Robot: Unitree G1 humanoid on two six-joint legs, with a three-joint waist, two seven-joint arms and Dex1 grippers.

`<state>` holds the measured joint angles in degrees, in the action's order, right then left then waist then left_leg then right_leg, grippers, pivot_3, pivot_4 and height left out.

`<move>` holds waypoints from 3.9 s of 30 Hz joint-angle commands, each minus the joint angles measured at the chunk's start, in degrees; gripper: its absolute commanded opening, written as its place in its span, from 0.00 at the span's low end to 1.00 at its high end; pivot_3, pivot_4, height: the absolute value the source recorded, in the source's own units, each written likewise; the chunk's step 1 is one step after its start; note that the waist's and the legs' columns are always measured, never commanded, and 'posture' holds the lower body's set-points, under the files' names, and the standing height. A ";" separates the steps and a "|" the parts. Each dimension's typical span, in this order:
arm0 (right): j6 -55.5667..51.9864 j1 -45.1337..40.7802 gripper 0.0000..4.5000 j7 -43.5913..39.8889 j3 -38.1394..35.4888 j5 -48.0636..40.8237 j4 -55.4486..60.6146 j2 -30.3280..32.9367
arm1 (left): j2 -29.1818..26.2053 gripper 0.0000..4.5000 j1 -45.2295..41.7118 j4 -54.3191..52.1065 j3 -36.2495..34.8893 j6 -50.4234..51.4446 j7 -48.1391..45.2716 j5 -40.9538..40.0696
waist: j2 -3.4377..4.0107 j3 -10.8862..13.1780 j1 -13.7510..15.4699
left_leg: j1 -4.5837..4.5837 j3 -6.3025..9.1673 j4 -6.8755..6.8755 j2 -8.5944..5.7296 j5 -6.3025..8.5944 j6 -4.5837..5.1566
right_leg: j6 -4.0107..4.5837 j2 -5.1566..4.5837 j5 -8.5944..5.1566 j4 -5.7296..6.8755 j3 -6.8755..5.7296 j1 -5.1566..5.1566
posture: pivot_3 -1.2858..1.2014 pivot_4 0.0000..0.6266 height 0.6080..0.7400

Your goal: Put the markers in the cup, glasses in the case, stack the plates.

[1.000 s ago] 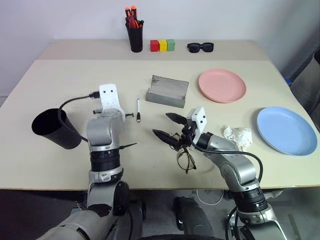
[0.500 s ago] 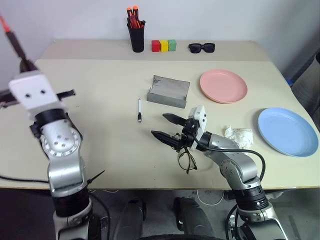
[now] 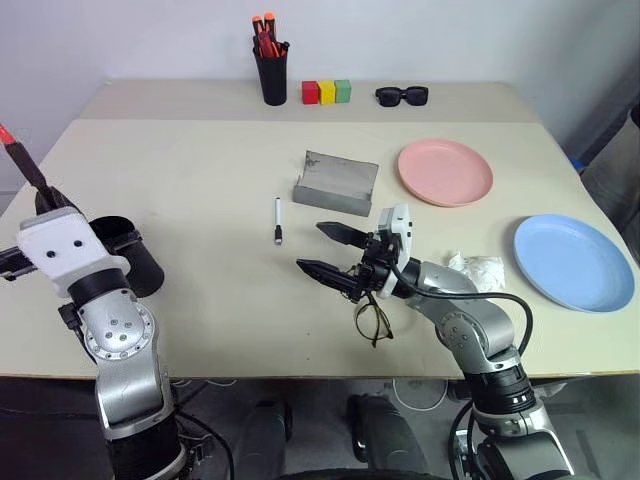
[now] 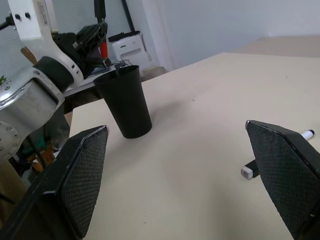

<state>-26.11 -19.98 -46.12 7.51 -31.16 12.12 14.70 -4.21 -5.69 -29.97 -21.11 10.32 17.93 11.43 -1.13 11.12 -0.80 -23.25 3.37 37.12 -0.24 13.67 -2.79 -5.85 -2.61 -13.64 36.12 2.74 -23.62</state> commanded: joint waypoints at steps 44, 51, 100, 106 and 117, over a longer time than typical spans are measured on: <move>3.10 4.45 1.00 6.88 -1.05 5.01 3.14 0.41 | 12.81 0.41 -44.02 43.08 6.13 58.21 -0.41 -10.37 | 0.01 -0.01 -0.14 | 0.13 0.09 -0.03 -0.05 0.02 0.03 | -0.16 0.03 0.02 0.02 -0.04 0.11 | 0.52 0.24 1.00; 3.09 4.39 1.00 7.15 -0.66 5.17 3.17 0.20 | 9.41 0.01 -39.44 34.05 13.52 37.48 -3.62 -9.17 | 0.01 0.00 -0.07 | 0.13 0.09 -0.06 -0.05 0.00 -0.01 | -0.15 0.01 0.02 0.01 -0.04 0.11 | 0.52 0.24 1.00; 2.19 0.62 1.00 4.14 -0.88 2.47 0.30 -0.15 | -3.96 0.57 -18.12 9.57 20.97 14.39 -22.31 -6.92 | -0.01 -0.03 -0.01 | -0.03 0.03 0.05 -0.04 -0.02 -0.03 | -0.02 0.00 0.03 -0.03 -0.04 0.05 | 0.52 0.24 1.00; 2.22 0.49 1.00 7.64 -1.84 5.37 0.67 1.12 | -7.07 0.99 -35.49 36.37 27.74 15.45 -36.19 -9.04 | 0.04 0.00 -0.55 | 0.03 0.06 -0.05 0.03 -0.01 0.01 | -0.07 0.16 0.04 0.10 -0.02 -0.07 | 0.52 0.24 1.00; -4.53 9.75 1.00 12.43 -10.33 3.69 16.26 10.38 | -6.60 0.99 -63.34 91.40 30.72 -2.46 -59.02 -8.29 | 0.01 0.03 -0.08 | -0.20 0.00 -0.04 -0.10 0.11 0.20 | -0.23 -0.03 -0.04 -0.04 -0.02 -0.16 | 0.52 0.24 1.00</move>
<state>-29.36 -11.18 -34.34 -0.28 -26.11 23.44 23.61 -10.79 -66.39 58.08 9.41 11.26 -38.73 2.15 -1.12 11.14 -0.87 -23.45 3.35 37.06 -0.34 13.78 -2.57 -6.08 -2.64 -13.68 36.07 2.73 -23.78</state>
